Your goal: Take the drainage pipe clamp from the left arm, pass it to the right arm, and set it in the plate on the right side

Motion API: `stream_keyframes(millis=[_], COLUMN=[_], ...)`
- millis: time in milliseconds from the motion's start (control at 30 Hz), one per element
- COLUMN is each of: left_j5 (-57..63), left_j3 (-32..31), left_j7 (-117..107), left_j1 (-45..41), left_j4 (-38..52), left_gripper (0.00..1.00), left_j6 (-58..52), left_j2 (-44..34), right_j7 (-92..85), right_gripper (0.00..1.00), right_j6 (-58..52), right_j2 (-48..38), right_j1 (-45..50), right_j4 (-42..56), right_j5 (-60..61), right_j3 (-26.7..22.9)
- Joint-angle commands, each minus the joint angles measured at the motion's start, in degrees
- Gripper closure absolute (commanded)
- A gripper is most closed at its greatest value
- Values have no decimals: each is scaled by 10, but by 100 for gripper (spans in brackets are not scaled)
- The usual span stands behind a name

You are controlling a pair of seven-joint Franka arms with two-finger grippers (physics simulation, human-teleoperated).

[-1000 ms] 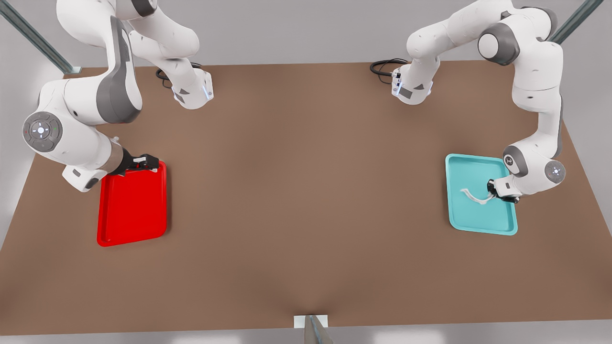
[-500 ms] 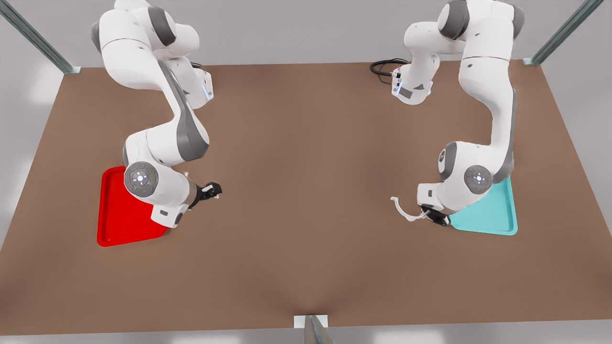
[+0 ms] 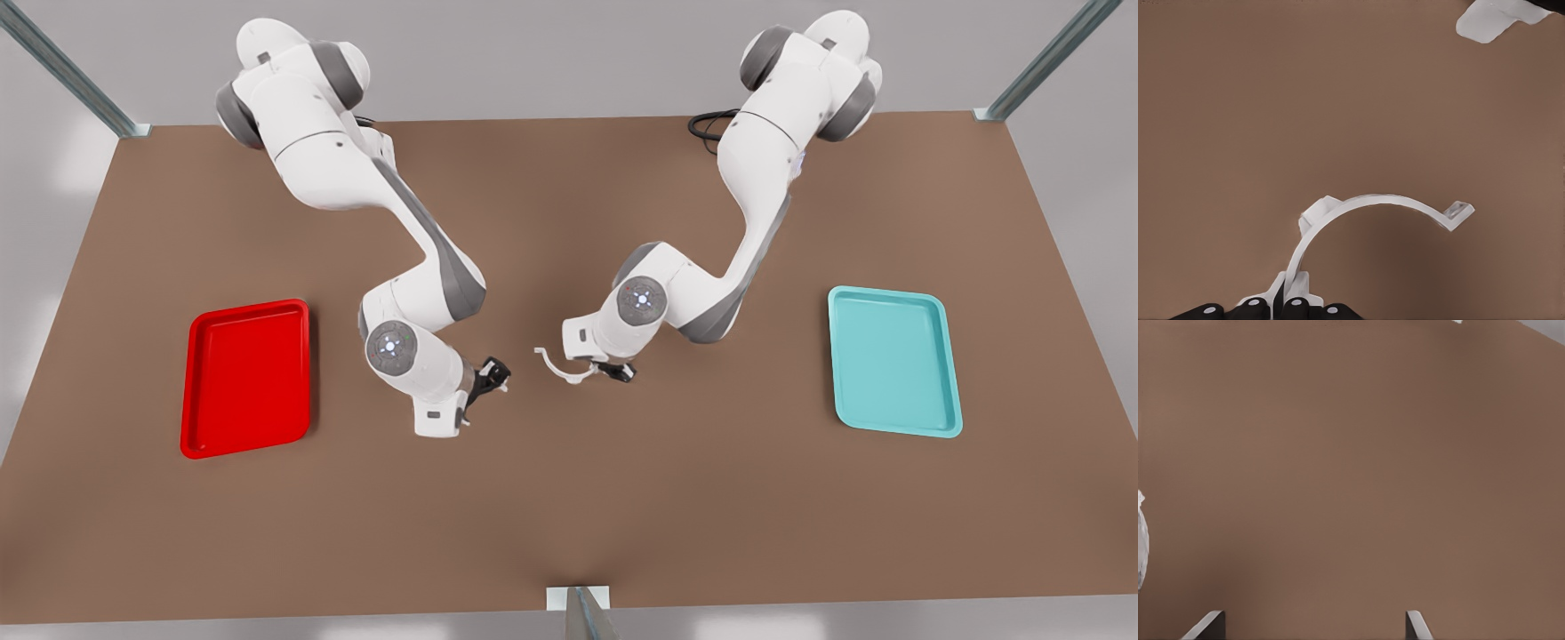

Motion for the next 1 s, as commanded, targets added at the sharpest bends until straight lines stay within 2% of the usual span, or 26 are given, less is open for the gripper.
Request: stream_keyframes(millis=[0,300,567,967], left_j5=[6,7,8,6], left_j3=[0,0,2,1], left_j7=[-334,-349,-359,-379], left_j1=[-7,-15,-22,-22], left_j4=[18,27,29,29], left_gripper=[79,79,79,79], left_j6=[-2,-4,-4,-1], left_j2=[10,16,17,17], right_j7=[-76,-172,-172,-209], right_gripper=[0,0,0,0], right_j6=[70,107,165,177], right_j2=[1,-52,-29,9], right_j1=[0,-8,-2,3], right_j4=[0,-92,-103,-110], right_j5=[13,80,83,80], right_j3=[4,21,50,57])
